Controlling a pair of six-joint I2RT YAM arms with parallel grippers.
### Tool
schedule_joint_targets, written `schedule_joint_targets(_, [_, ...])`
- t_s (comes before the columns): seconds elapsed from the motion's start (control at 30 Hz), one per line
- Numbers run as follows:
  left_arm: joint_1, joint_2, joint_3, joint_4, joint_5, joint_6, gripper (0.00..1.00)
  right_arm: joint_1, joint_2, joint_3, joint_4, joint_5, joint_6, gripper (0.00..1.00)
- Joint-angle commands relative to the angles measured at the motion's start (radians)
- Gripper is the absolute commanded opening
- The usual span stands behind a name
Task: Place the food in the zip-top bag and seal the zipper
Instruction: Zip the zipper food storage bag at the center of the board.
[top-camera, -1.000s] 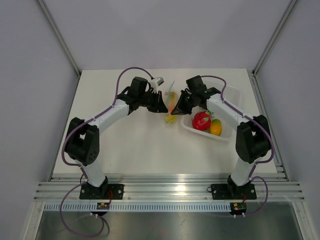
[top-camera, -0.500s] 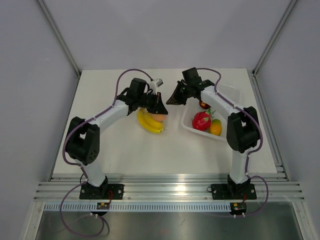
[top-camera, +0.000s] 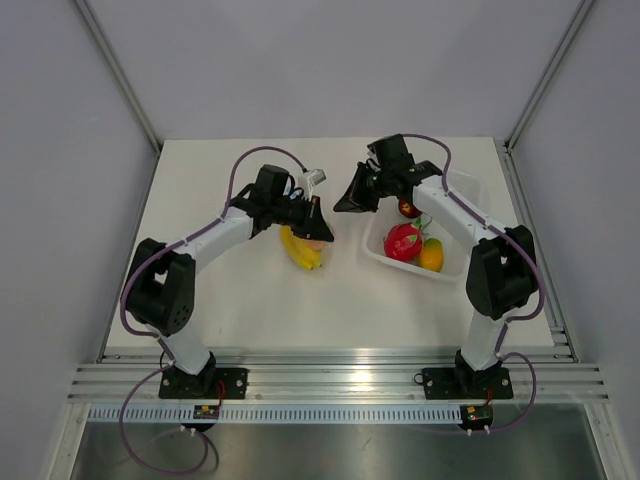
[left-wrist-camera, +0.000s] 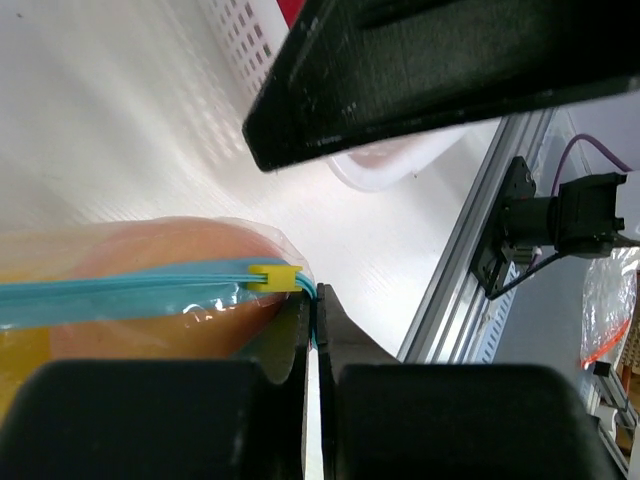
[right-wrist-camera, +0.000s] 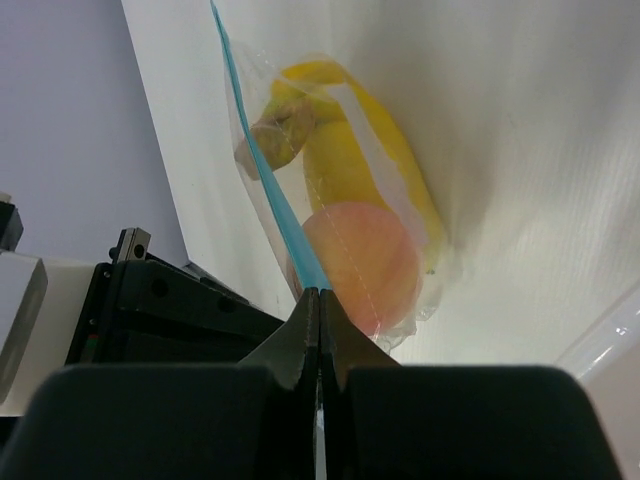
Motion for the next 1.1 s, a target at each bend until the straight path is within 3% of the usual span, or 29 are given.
schedule_joint_targets(0.0, [0.014,-0.095,-0.051,0.043,0.048,0.042,0.0,-0.005,-0.052,-0.018,-0.007,-0.077,-0.032,0.01])
schedule_joint_targets(0.13, [0.018,-0.151,-0.085,0.059,0.048,0.051,0.0,-0.005,-0.079,-0.067,-0.018,-0.097,-0.04,0.01])
schedule_joint_targets(0.2, [0.018,-0.157,-0.085,0.059,0.055,0.057,0.0,-0.005,-0.113,-0.136,0.013,-0.098,-0.041,0.06])
schedule_joint_targets(0.27, [0.018,-0.158,-0.075,0.043,0.047,0.054,0.0,-0.014,-0.127,-0.179,0.019,-0.111,-0.054,0.21])
schedule_joint_targets(0.3, [0.018,-0.157,-0.074,0.039,0.047,0.056,0.0,-0.014,-0.125,-0.184,0.017,-0.123,-0.063,0.35])
schedule_joint_targets(0.37, [0.018,-0.157,-0.075,0.036,0.048,0.053,0.0,-0.022,-0.119,-0.176,-0.009,-0.135,-0.087,0.4])
schedule_joint_targets(0.6, [0.018,-0.172,-0.109,0.063,0.052,0.035,0.0,-0.022,-0.118,-0.138,-0.047,-0.201,-0.146,0.38])
schedule_joint_targets(0.77, [0.018,-0.168,-0.106,0.082,0.071,0.025,0.0,-0.022,-0.142,-0.21,0.003,-0.255,-0.123,0.33])
schedule_joint_targets(0.87, [0.017,-0.157,-0.102,0.114,0.113,0.001,0.0,0.005,-0.051,-0.183,0.148,-0.295,-0.037,0.3])
schedule_joint_targets(0.97, [0.005,-0.151,-0.097,0.166,0.154,-0.033,0.0,0.053,0.116,-0.023,0.154,-0.325,0.0,0.24])
schedule_joint_targets(1.07, [-0.001,-0.148,-0.074,0.157,0.15,-0.03,0.0,0.053,0.093,-0.052,0.212,-0.324,0.048,0.24])
